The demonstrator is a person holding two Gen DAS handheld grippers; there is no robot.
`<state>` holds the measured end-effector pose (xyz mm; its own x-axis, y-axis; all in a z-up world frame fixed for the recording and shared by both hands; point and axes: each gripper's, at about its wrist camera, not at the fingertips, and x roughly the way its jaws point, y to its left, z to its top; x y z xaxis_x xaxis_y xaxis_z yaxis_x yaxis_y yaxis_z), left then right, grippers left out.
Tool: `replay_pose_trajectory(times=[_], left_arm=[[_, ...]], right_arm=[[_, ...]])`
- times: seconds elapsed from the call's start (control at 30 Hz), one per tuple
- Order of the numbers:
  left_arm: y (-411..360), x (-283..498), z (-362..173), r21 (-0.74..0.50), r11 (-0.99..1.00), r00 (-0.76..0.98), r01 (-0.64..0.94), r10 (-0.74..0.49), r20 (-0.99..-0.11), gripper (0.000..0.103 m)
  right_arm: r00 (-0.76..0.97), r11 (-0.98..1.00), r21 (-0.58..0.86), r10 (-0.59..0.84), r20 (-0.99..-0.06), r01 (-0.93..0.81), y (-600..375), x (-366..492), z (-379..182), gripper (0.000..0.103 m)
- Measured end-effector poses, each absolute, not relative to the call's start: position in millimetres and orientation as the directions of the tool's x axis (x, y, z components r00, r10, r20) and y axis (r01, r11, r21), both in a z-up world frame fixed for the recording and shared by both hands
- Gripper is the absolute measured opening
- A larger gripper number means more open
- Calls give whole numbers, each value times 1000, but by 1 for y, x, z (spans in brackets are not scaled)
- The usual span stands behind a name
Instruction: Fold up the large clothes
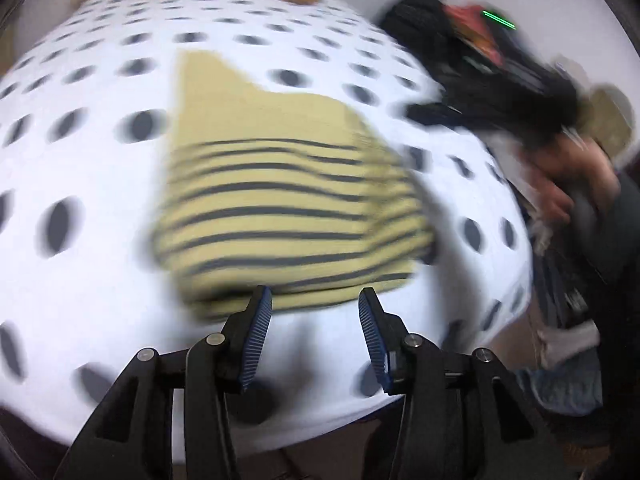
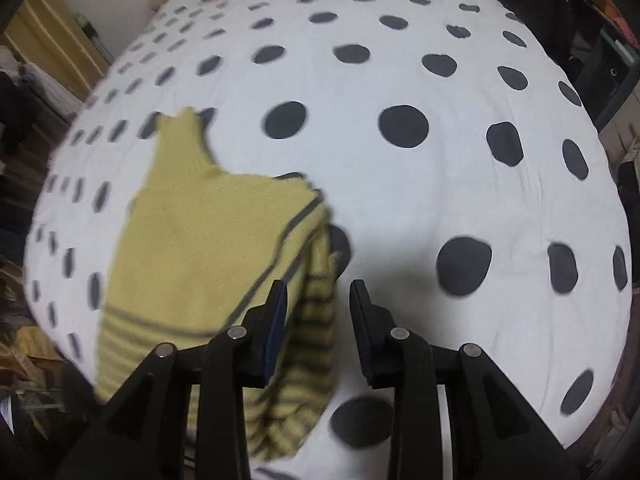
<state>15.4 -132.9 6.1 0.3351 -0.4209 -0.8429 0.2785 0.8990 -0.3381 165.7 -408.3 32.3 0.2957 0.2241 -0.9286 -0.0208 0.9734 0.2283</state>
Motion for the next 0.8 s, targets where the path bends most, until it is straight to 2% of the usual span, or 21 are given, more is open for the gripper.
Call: replay_pose_trajectory(times=[0.1,0.17,0.23,0.3,0.33,0.43,0.5,0.57,0.7,0.73,0.8], left_arm=[[-91,16,3,-299,933,359,198,-353,-864,46],[-77,17,-7,-268,947,352,176,-315,-881,46],[-70,17,-14,-289,944,337,161,-328,-882,46],[-70,18,-15,-284,944,352,167,-327,-877,46],[-73,19,-14,-292,938,355,186,-342,-870,46],[-85,23,-10,-343,905,341,252,-415,-844,46],[-100,24,-9,-353,881,320,314,-448,-835,47],[-118,24,-13,-306,883,326,354,-424,-845,47],[-122,46,-38,-268,917,327,294,-360,-874,46],[-116,52,-46,-250,933,328,257,-328,-886,41],[-102,58,-54,-263,944,317,201,-317,-894,42]], right_arm=[[276,923,383,375,-885,-27,-387,136,42,33],[237,878,479,469,-851,-15,-368,119,27,33],[183,875,483,472,-862,20,-353,111,-3,32],[161,911,404,388,-907,79,-357,106,-38,7],[158,918,382,364,-918,107,-363,105,-48,0],[199,821,522,485,-852,231,-396,101,-61,0],[205,825,516,477,-855,230,-397,99,-57,0],[207,833,506,467,-860,225,-394,99,-57,0],[222,811,527,482,-848,254,-394,97,-63,0],[226,807,531,484,-846,258,-395,93,-62,0],[227,803,537,490,-842,258,-395,86,-58,0]])
